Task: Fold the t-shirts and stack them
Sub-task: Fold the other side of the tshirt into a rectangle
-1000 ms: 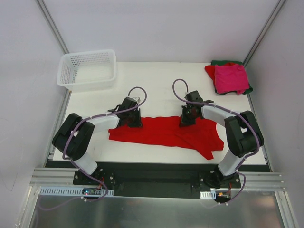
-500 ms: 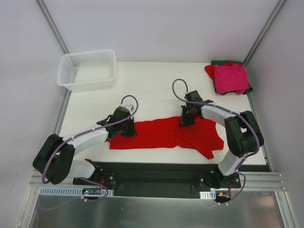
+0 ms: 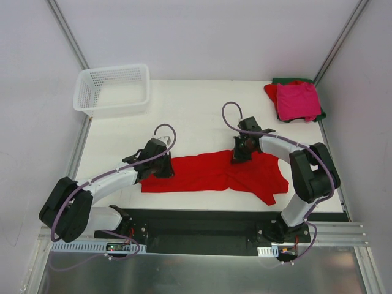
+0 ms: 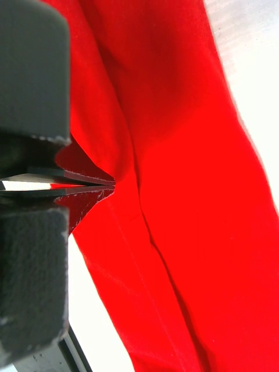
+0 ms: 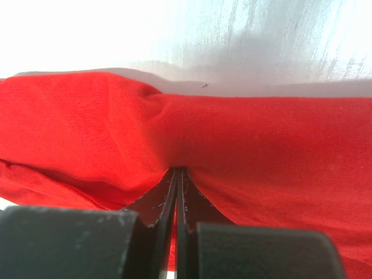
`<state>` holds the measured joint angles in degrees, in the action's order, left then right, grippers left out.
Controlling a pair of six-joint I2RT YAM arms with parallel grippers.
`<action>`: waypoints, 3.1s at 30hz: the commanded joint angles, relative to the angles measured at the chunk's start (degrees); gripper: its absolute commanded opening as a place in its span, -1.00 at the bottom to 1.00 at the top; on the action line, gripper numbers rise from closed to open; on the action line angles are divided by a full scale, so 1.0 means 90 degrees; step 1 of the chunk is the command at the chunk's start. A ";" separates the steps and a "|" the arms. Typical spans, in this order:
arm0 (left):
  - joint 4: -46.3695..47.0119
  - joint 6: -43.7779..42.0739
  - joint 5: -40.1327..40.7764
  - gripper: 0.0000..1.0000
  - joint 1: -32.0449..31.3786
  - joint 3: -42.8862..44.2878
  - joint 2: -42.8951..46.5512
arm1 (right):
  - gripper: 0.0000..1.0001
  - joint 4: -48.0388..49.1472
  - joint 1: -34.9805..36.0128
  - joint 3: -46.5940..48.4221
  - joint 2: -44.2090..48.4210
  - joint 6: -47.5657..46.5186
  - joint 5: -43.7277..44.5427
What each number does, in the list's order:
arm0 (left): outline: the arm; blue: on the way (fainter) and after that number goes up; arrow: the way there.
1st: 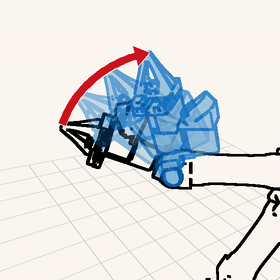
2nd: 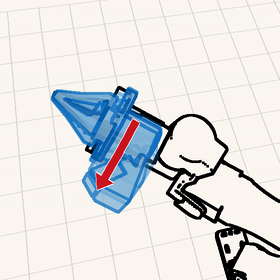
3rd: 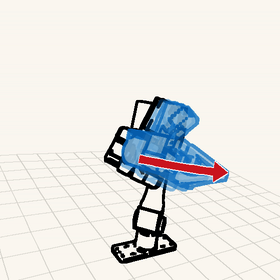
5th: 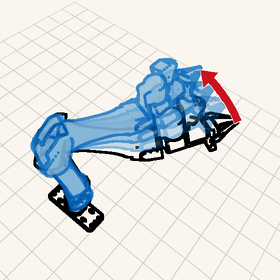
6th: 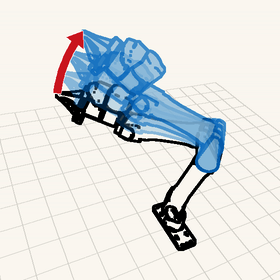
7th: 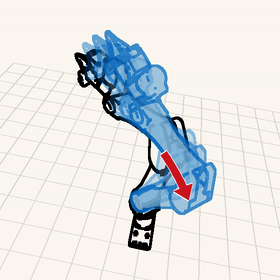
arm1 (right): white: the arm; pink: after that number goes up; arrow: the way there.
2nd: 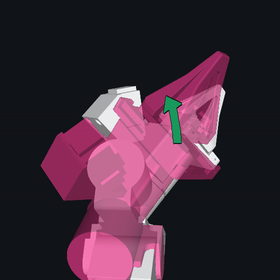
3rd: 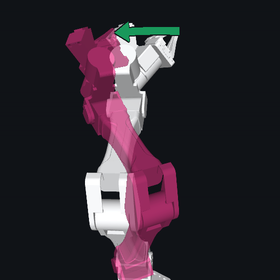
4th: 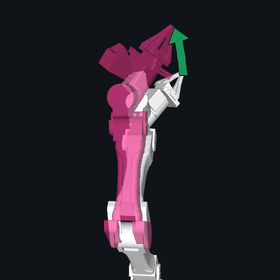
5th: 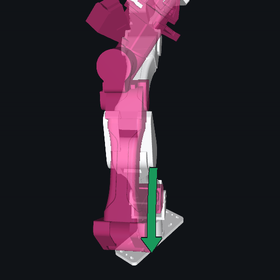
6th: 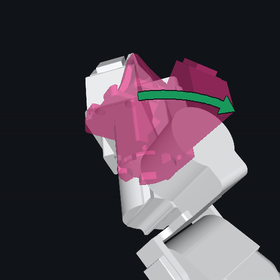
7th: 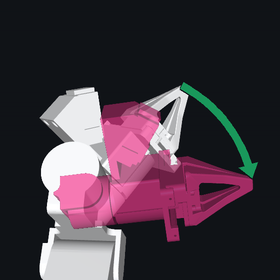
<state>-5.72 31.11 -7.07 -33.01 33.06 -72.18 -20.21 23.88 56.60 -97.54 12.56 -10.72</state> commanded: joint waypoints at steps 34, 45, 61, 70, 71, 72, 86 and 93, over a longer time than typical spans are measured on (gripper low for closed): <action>0.0401 -0.0117 -0.0240 -1.00 -0.0043 0.0516 -0.0476 | -0.98 -0.0059 0.0081 0.0196 -0.0149 -0.0048 0.0097; 0.0616 -0.0166 -0.0279 -1.00 -0.0033 0.0741 -0.0944 | -0.98 -0.0079 0.0072 0.0186 -0.0129 -0.0067 0.0097; 0.0850 -0.0088 -0.0601 -1.00 -0.0043 0.0565 -0.1247 | -0.98 -0.0089 0.0081 0.0205 -0.0168 -0.0057 0.0117; 0.0830 -0.0068 -0.0942 -1.00 -0.0052 0.0341 -0.1218 | -0.98 -0.0099 0.0081 0.0264 -0.0217 -0.0057 0.0117; 0.0811 -0.0078 -0.0972 -1.00 -0.0043 0.0321 -0.1218 | -0.98 -0.0099 0.0081 0.0264 -0.0227 -0.0067 0.0098; 0.0782 -0.0078 -0.1021 -1.00 -0.0043 0.0311 -0.1179 | -0.98 -0.0099 0.0072 0.0274 -0.0227 -0.0067 0.0107; -0.0028 -0.0146 -0.1363 -1.00 -0.0043 0.0409 -0.0506 | -0.98 -0.0030 0.0081 0.0254 -0.0315 -0.0038 0.0068; -0.0390 -0.0195 -0.1460 -1.00 -0.0052 0.0341 -0.0232 | -0.98 -0.0011 0.0091 0.0244 -0.0325 -0.0038 0.0068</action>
<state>-6.13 30.39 -18.39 -33.04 36.05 -76.51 -20.36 24.16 57.91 -99.07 12.53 -10.90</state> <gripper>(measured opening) 0.003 0.013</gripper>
